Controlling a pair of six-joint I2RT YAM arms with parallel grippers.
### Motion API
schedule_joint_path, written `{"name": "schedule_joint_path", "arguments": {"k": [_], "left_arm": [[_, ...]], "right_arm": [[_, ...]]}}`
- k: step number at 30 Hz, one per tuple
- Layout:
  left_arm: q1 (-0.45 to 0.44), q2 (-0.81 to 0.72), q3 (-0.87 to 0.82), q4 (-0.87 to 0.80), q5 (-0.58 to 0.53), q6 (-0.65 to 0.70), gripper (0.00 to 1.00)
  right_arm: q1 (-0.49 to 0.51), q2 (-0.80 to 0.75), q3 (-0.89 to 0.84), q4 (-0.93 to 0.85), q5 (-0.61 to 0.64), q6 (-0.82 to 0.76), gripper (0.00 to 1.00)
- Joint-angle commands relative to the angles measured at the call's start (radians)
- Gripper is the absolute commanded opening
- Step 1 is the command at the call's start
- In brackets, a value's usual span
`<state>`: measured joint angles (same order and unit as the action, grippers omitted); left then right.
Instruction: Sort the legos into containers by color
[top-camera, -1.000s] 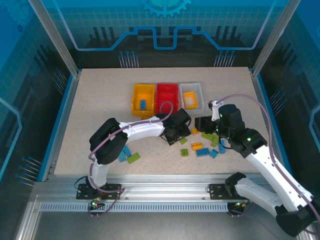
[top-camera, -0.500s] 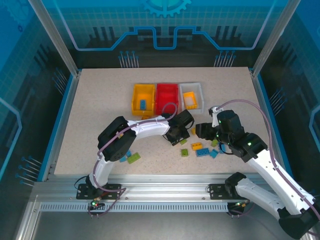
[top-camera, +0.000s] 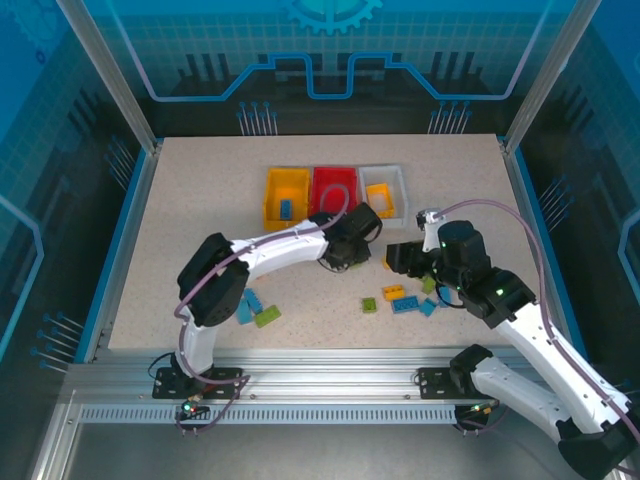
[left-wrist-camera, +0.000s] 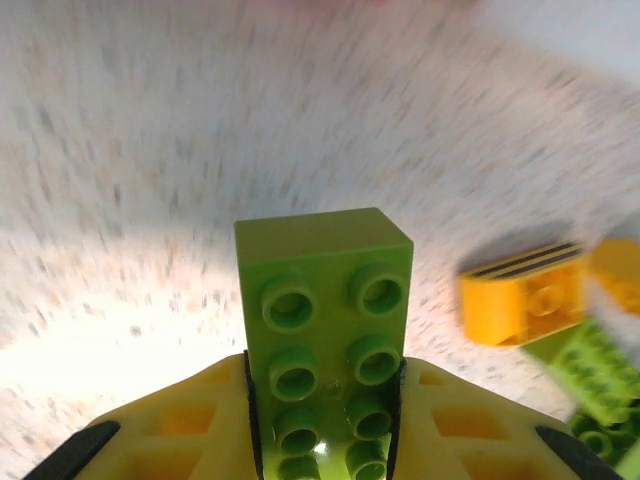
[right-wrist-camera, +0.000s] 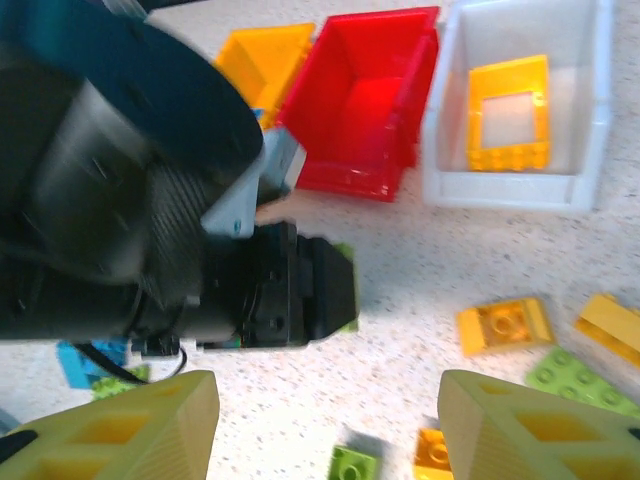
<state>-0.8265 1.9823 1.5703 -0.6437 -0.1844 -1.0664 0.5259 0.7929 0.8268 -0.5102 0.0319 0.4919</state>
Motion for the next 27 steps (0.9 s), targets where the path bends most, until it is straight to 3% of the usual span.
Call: {"name": "schedule_joint_path", "arguments": {"k": [1, 7, 14, 20, 27], "left_arm": [[0.083, -0.019, 0.102, -0.039, -0.029, 0.227, 0.25], [0.195, 0.101, 0.293, -0.041, -0.017, 0.43, 0.26], [0.268, 0.256, 0.455, -0.035, 0.017, 0.534, 0.26], [0.282, 0.338, 0.504, -0.073, 0.023, 0.526, 0.36], [0.282, 0.307, 0.444, -0.044, 0.05, 0.505, 0.49]], "right_arm": [[-0.03, 0.035, -0.033, 0.21, -0.126, 0.048, 0.61], [-0.098, 0.16, -0.025, 0.393, -0.193, 0.105, 0.61], [-0.125, 0.226, 0.008, 0.4, -0.198, 0.104, 0.61], [-0.153, 0.243, 0.026, 0.253, -0.062, 0.132, 0.6], [-0.219, 0.34, 0.079, 0.012, 0.087, 0.188, 0.58]]}}
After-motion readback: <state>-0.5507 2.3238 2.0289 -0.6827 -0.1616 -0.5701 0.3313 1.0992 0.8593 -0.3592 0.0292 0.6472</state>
